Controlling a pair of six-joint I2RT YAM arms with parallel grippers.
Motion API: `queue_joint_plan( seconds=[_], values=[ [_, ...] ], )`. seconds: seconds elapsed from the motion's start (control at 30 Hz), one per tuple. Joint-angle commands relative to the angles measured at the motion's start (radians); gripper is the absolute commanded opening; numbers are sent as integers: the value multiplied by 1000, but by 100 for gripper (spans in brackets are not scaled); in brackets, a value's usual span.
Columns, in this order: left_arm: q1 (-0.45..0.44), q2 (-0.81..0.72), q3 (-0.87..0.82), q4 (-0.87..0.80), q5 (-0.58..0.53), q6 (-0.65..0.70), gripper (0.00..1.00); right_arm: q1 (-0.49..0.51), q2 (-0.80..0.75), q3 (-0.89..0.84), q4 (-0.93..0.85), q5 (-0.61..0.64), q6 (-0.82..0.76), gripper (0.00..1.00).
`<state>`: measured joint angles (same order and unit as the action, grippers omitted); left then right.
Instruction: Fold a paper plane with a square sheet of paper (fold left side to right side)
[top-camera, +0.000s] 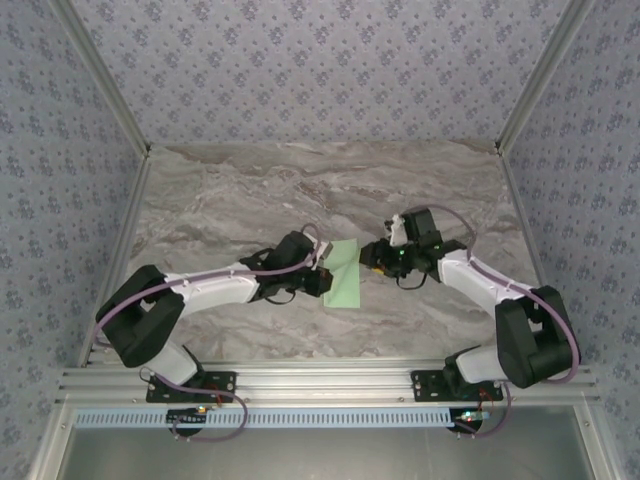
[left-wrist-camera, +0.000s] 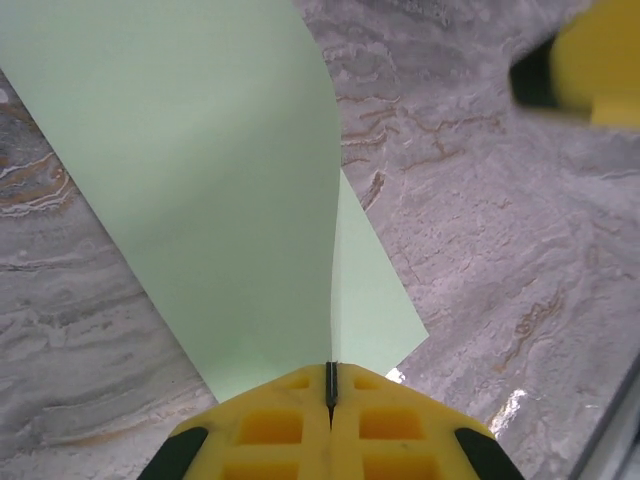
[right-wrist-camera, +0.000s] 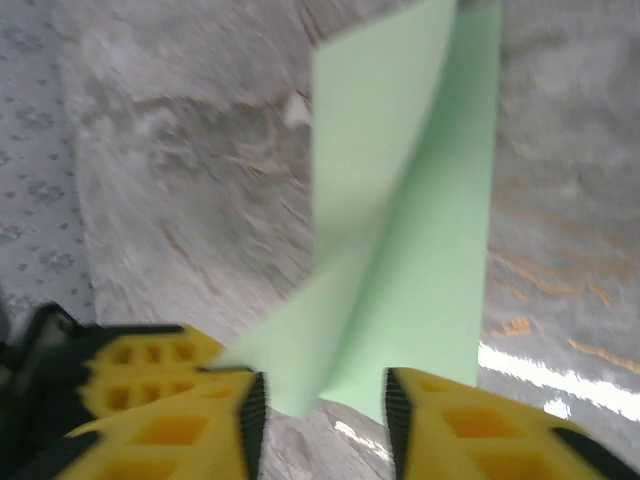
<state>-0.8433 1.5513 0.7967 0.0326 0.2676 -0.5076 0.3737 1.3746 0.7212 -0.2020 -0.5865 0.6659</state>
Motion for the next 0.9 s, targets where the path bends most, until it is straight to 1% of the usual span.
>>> queue_joint_plan(
  seconds=[0.0, 0.07, 0.1, 0.17, 0.33, 0.47, 0.63, 0.7, 0.87],
  values=[
    [47, -13, 5, 30, 140, 8, 0, 49, 15, -41, -18, 48, -6, 28],
    [70, -1, 15, 6, 161, 29, 0, 75, 43, -42, -29, 70, -5, 20],
    [77, 9, 24, -5, 172, 36, 0, 86, 61, -40, -35, 80, -5, 18],
    [87, 24, 42, -29, 190, 57, 1, 105, 89, -30, -48, 103, -9, 17],
    [91, 71, 98, -114, 208, 116, 4, 147, 160, 23, -124, 166, -28, 16],
    [99, 104, 133, -152, 217, 151, 5, 166, 209, 43, -157, 187, -28, 16],
    [108, 140, 175, -196, 219, 188, 5, 179, 235, 50, -179, 209, -28, 16],
    [112, 153, 190, -212, 219, 202, 6, 182, 242, 55, -196, 217, -64, 16],
    [126, 193, 221, -245, 237, 235, 7, 186, 258, 63, -223, 228, -76, 17]
  ],
)
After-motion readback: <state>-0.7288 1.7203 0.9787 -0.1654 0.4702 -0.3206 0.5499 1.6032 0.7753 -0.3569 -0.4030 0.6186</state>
